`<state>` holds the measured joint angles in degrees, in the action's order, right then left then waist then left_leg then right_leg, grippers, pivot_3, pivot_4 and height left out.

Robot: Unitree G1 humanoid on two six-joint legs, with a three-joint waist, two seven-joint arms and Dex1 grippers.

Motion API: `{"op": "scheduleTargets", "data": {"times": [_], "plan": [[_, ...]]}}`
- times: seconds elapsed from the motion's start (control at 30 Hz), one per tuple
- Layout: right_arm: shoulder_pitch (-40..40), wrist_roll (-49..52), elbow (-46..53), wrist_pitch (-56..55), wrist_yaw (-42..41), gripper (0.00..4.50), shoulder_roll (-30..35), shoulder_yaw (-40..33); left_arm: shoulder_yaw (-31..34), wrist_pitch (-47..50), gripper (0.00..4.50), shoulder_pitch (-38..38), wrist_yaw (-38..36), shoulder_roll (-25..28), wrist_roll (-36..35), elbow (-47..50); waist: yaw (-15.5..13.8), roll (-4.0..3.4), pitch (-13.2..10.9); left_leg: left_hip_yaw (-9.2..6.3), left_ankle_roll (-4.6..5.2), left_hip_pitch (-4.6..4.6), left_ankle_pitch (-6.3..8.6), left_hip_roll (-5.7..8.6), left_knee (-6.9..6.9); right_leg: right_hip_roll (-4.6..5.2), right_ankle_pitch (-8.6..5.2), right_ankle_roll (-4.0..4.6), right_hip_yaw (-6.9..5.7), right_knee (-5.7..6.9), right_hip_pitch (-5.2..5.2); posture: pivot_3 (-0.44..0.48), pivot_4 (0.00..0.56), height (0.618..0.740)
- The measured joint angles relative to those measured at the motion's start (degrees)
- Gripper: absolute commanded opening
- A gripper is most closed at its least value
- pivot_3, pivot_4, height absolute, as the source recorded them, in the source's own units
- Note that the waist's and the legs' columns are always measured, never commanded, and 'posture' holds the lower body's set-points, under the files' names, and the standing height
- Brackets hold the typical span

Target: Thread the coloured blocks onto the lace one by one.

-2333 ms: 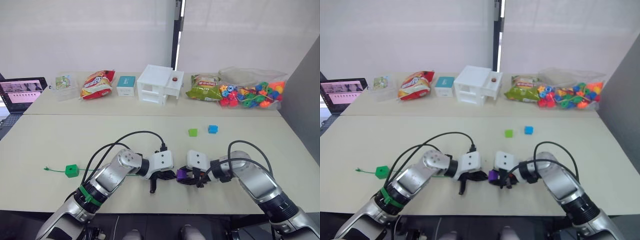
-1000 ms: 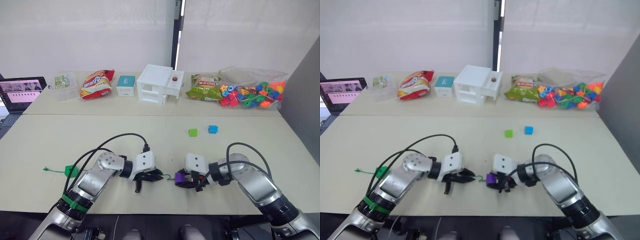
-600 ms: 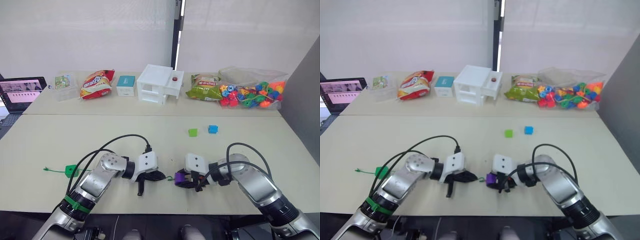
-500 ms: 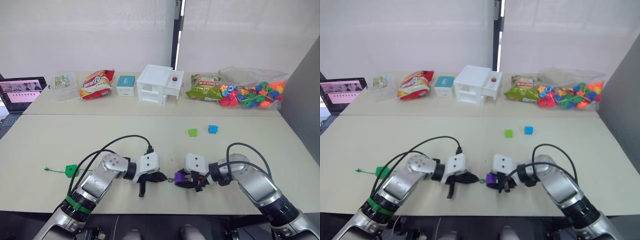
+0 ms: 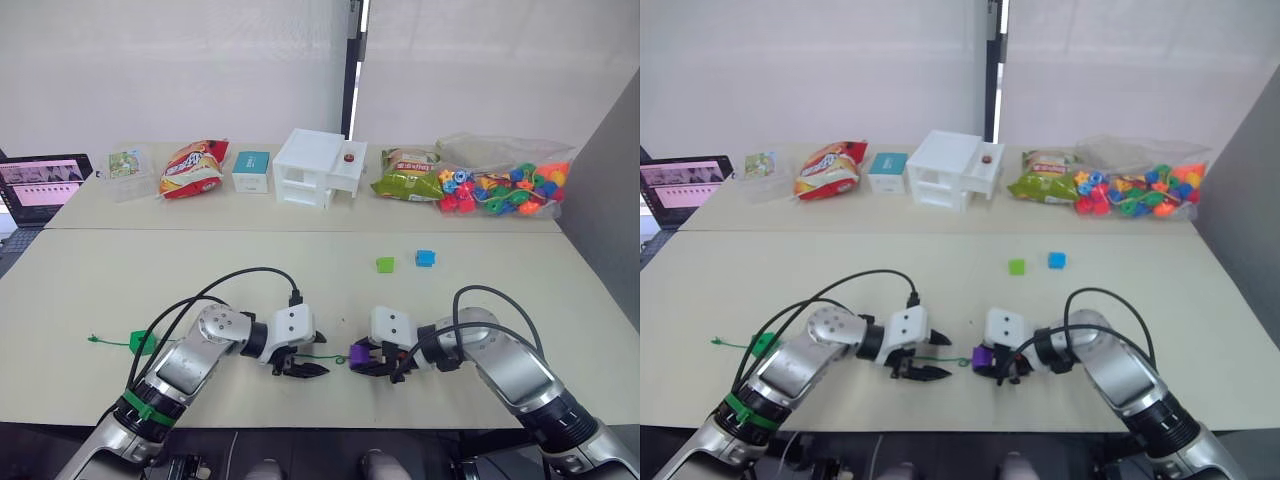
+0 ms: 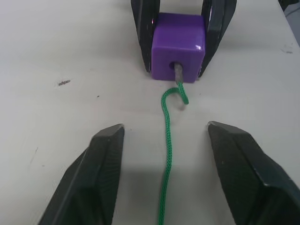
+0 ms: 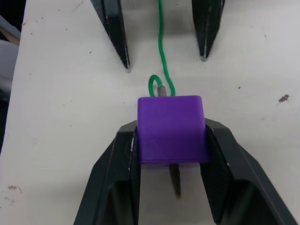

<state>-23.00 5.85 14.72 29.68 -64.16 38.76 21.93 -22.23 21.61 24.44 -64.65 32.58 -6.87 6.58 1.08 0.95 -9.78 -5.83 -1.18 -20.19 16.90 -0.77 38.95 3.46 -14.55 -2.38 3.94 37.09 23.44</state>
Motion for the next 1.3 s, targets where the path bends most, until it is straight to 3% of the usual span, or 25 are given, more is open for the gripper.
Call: {"op": "scheduleTargets", "data": {"times": [0.17, 0.47, 1.17, 1.3], "plan": [[0.15, 0.0, 0.44, 0.48, 0.31, 1.2, 0.05, 0.0, -0.06, 0.54, 2.79, -0.01, 0.36, -1.96, -0.22, 0.31, -0.01, 0.0, 0.0, 0.0, 0.0, 0.0, 0.0, 0.0, 0.0, 0.0, 0.0, 0.0, 0.0, 0.0, 0.0, 0.0, 0.15, 0.74], [0.45, 0.02, 1.04, 0.81, 0.65, 1.2, 0.25, -0.03, -0.57, 0.35, 0.02, -0.01, 1.13, -4.42, -0.1, -1.3, -0.03, 0.0, 0.0, 0.0, 0.0, 0.0, 0.0, 0.0, 0.0, 0.0, 0.0, 0.0, 0.0, 0.0, 0.0, 0.0, 0.15, 0.74], [0.9, 0.03, 2.21, 1.95, 0.75, 1.2, 0.86, -0.17, -3.85, -1.36, 0.02, 4.14, -1.06, -6.3, 1.31, -5.03, -0.26, 0.0, 0.0, -0.01, 0.0, 0.0, 0.0, 0.02, 0.01, 0.01, 0.0, 0.0, 0.0, -0.03, -0.04, 0.0, 0.15, 0.74], [1.1, 0.06, 2.61, 2.36, 1.13, 1.2, 0.83, -0.23, -2.96, -0.93, 1.21, 3.91, -0.39, -5.86, 1.26, -4.85, -0.24, 0.0, 0.0, -0.01, 0.0, 0.0, 0.0, 0.02, 0.0, 0.01, 0.0, 0.0, 0.0, -0.04, -0.04, 0.0, 0.15, 0.74]]}}
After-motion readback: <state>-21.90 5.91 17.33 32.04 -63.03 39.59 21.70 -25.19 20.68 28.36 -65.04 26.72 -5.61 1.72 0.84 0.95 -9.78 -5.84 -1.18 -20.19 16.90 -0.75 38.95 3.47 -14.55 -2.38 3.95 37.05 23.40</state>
